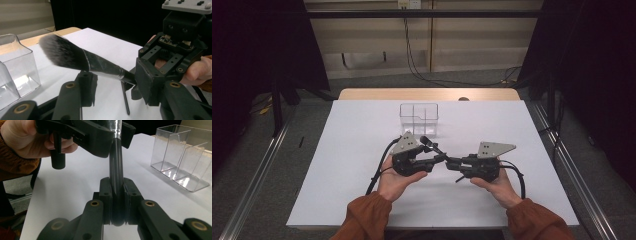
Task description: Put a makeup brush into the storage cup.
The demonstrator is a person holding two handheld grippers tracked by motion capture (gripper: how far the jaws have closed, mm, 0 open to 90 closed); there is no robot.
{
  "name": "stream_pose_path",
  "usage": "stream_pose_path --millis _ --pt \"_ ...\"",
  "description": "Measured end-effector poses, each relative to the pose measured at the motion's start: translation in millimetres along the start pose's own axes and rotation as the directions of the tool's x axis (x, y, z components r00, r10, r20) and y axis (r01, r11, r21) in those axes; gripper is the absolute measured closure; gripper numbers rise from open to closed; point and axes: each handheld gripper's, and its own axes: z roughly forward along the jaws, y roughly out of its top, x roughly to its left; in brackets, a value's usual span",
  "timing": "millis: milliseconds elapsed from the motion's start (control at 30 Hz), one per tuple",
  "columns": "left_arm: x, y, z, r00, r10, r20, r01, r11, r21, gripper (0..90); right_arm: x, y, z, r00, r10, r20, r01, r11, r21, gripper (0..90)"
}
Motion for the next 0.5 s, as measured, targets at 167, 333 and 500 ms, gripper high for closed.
stream_pose_path --millis 167,333,500 --pt "0.7 -0.5 0.3 0.9999 -0.015 0.004 0.015 0.9999 0.007 58.6 -0.4 -0.8 0.0 1.0000 -0.005 0.005 0.005 1.000 0.006 80.0" --pt "3.1 -1.0 0.3 0.9982 -0.052 0.028 0.052 0.9986 -0.003 61.4 -0.6 -2.3 1.2 1.0000 -0.002 0.003 0.001 1.000 0.011 79.9" --pt "3.6 -0.6 0.6 0.9954 -0.083 0.049 0.083 0.9964 -0.016 65.5 0.0 -3.2 2.6 1.0000 -0.007 0.001 0.007 1.000 0.022 80.0"
